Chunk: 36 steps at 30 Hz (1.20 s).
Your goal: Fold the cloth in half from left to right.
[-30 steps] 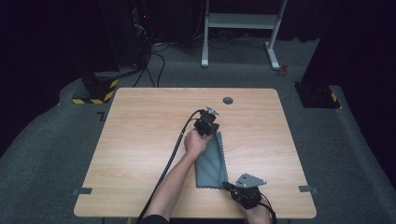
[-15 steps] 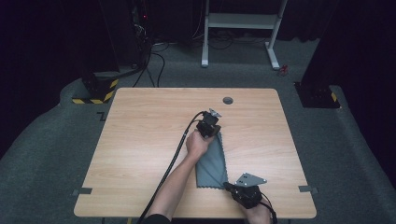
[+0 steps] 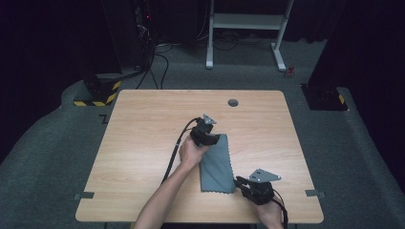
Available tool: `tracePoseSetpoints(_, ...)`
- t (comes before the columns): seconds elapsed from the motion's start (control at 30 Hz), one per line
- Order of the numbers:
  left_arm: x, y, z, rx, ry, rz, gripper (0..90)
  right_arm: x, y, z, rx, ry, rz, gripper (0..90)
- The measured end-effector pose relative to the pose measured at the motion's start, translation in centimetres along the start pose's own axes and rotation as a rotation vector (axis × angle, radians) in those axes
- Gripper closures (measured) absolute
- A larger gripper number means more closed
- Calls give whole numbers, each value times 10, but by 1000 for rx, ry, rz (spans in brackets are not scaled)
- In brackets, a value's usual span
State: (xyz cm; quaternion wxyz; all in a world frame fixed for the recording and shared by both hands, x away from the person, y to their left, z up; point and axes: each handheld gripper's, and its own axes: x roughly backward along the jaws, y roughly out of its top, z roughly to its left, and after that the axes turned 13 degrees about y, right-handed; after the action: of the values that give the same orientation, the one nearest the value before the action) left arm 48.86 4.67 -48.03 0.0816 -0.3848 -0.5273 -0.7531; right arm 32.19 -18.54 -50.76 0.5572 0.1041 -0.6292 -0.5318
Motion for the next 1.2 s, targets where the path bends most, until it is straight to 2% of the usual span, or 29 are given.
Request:
tracePoseSetpoints(0.07, 15, -13, 1, -14, -3, 1, 496, -5, 4, -5, 5, -3, 11, 773)
tracePoseSetpoints(0.27, 53, -53, -1, 17, -31, 3, 437, -26, 17, -18, 28, -31, 54, 738)
tracePoseSetpoints(0.4, 73, -75, -9, 28, -52, 4, 404, -37, 22, -24, 38, -44, 74, 716)
tracePoseSetpoints(0.47, 80, -86, -17, 8, -50, 8, 397, -41, 24, -27, 38, -50, 82, 707)
tracePoseSetpoints(0.6, 86, -103, -31, -11, -42, 22, 384, -45, 24, -29, 37, -53, 87, 689)
tracePoseSetpoints(0.77, 88, -113, -40, -18, -27, 26, 375, -46, 24, -30, 40, -55, 86, 665)
tracePoseSetpoints(0.87, 87, -116, -45, -65, 12, 48, 375, -47, 24, -31, 43, -55, 83, 651)
tracePoseSetpoints(0.9, 88, -119, -47, -77, 18, 38, 374, -47, 24, -31, 41, -55, 83, 646)
tracePoseSetpoints(1.0, 91, -123, -46, -75, 21, 30, 389, -46, 24, -32, 41, -49, 84, 638)
tracePoseSetpoints(1.2, 96, -133, -42, -35, 14, 4, 393, -44, 23, -37, 64, -37, 86, 614)
